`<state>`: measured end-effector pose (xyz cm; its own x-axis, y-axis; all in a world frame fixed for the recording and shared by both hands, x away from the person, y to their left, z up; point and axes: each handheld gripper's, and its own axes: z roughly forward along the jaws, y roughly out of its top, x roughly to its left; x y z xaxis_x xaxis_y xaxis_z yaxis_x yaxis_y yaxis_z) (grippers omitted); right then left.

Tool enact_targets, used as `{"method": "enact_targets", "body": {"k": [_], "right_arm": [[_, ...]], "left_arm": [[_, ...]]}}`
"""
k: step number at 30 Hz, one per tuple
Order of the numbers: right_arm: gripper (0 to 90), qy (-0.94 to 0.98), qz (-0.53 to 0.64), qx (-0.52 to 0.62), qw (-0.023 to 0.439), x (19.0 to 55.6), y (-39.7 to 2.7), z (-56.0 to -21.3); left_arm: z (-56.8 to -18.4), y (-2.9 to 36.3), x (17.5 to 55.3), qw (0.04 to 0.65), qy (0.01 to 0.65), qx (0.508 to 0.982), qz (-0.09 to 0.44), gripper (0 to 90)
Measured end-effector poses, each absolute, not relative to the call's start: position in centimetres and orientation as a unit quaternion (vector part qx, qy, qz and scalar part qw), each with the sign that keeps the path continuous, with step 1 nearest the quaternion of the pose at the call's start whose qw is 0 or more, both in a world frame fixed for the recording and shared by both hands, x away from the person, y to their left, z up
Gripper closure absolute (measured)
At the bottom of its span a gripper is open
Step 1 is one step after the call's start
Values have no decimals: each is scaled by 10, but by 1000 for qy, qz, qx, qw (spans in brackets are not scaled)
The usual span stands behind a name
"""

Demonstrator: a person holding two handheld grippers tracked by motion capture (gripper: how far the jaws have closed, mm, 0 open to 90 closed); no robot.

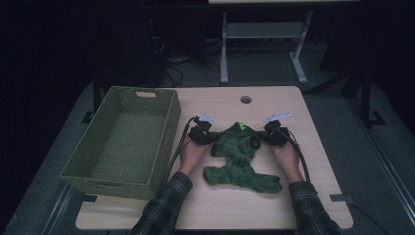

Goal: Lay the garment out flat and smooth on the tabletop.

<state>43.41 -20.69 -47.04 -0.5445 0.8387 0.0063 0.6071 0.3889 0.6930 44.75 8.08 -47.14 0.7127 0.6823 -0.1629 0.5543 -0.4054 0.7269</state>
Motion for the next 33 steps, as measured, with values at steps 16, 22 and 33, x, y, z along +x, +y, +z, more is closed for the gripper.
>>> {"method": "enact_targets", "body": {"k": [16, 22, 33], "right_arm": [[514, 795, 379, 450, 152, 403, -221, -432], [470, 789, 388, 446, 167, 387, -224, -426], [473, 792, 405, 428, 161, 356, -218, -413]], "left_arm": [[-430, 98, 411, 422, 328, 839, 104, 445], [-424, 106, 388, 420, 319, 842, 111, 377], [-429, 117, 337, 405, 303, 856, 109, 251]]}}
